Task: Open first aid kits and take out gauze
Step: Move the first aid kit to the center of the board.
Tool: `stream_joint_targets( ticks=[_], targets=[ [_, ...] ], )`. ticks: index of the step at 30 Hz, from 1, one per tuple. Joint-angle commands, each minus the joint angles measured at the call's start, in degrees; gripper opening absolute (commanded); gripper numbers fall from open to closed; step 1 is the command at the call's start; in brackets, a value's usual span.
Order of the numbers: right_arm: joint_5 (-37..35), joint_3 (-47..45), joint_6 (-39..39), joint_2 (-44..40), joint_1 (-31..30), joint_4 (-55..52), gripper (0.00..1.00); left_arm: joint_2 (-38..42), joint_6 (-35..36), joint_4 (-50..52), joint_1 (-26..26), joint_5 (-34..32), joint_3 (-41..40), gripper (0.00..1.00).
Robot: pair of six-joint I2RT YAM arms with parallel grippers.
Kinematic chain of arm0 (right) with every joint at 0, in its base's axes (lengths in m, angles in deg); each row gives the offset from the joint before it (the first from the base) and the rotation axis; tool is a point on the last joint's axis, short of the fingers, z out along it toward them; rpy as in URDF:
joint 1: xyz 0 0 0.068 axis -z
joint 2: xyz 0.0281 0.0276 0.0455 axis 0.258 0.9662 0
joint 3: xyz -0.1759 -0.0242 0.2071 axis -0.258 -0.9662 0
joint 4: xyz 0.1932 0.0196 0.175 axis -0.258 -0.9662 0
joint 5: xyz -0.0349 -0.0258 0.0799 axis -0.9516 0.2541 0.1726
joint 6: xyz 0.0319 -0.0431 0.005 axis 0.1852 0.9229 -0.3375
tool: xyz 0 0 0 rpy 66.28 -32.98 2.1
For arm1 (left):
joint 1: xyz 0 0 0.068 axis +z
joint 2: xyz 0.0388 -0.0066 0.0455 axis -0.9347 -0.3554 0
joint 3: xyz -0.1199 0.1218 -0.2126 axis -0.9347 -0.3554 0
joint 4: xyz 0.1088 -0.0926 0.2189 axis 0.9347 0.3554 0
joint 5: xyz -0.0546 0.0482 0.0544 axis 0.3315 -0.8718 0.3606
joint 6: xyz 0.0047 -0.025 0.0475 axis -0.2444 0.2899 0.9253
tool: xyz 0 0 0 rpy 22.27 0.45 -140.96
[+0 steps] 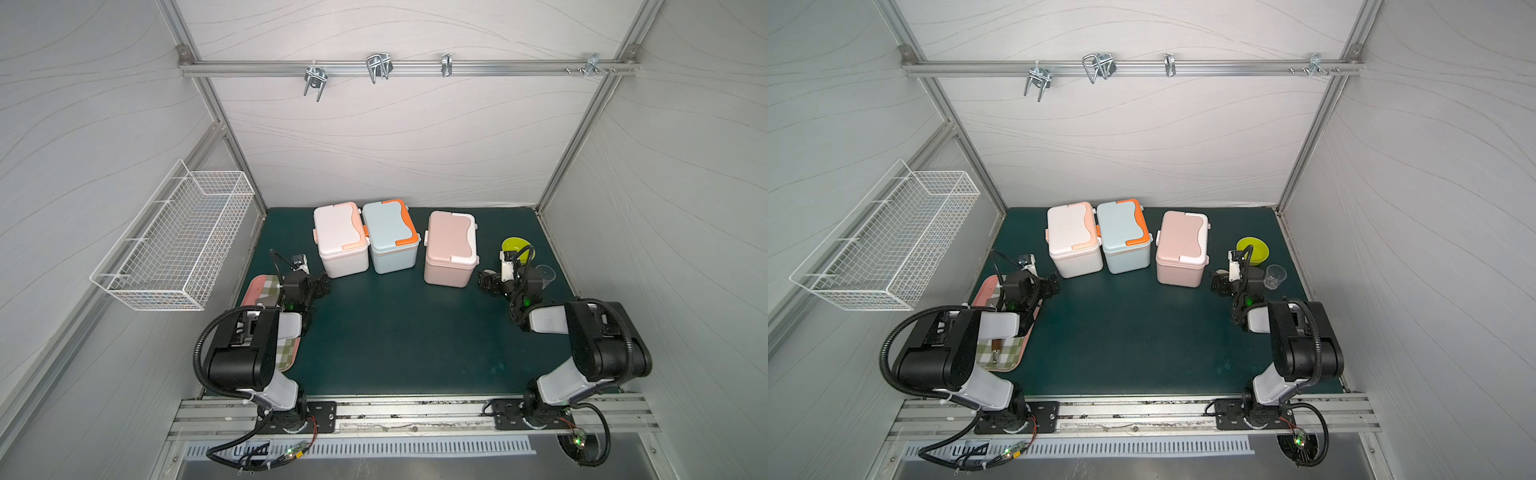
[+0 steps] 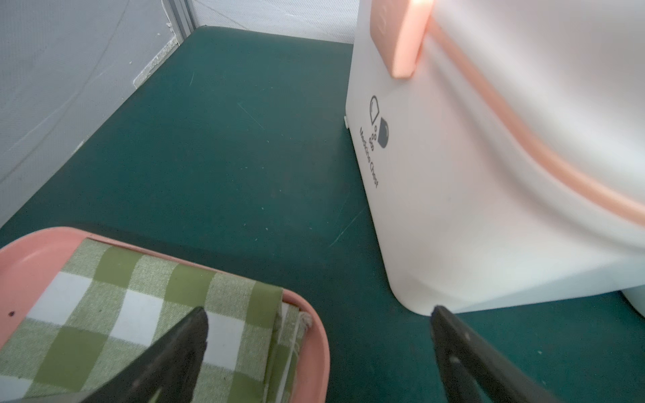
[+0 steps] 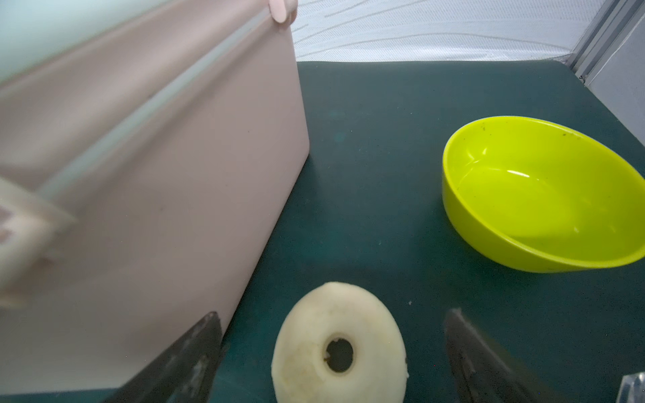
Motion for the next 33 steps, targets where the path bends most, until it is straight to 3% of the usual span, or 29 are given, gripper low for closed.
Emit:
stream_joint_targets(
  ticks=[1,4,9,13,18,21,24,27,29,31,33],
  targets=[
    [-4.02,0.07,2.29,-2.8,-2.58,-0.53,0.99,4.31,2.87,-0.16,-2.63,-4.53,1.06,0.99],
    [-7.57,1.21,5.28,-7.73,-5.89,-6.5,0.99,9.44,4.12,11.32,-6.81,-12.18,4.55,1.0],
    [-13.09,2.87,15.28,-17.5,-15.76,-13.0,0.99,13.76,5.16,16.94,-9.56,-14.18,7.24,0.99],
    [-15.96,8.38,15.35,-23.72,-24.84,-23.1,0.99,20.15,0.78,28.19,-9.67,-8.64,11.34,0.99],
    [-15.19,15.99,4.27,-25.94,-29.94,-35.34,0.99,28.13,-9.54,35.41,-10.15,1.56,14.18,1.0],
    [-14.6,19.42,-2.25,-26.76,-30.06,-42.01,0.99,31.54,-16.84,40.61,-10.72,7.45,16.38,0.99],
    [-17.03,23.8,-6.48,-26.49,-29.53,-49.41,0.99,33.61,-20.59,52.32,-10.99,9.46,21.87,1.0],
    [-19.9,26.79,-11.75,-25.22,-27.56,-53.17,0.99,36.35,-21.37,51.88,-10.93,13.42,21.38,0.99],
    [-13.16,28.28,-13.24,-23.96,-23.48,-53.05,0.99,38.64,-25.36,49.71,-10.9,13.78,19.32,0.99],
    [-7.37,31.55,-15.94,-21.47,-18.9,-54.58,0.99,40.31,-34.3,49.38,-10.86,8.95,16.1,0.99],
    [-0.73,35.33,-18.63,-17.93,-14.19,-55.5,0.99,40.71,-36.92,45.11,-10.21,12.67,13.18,0.99]
  ],
)
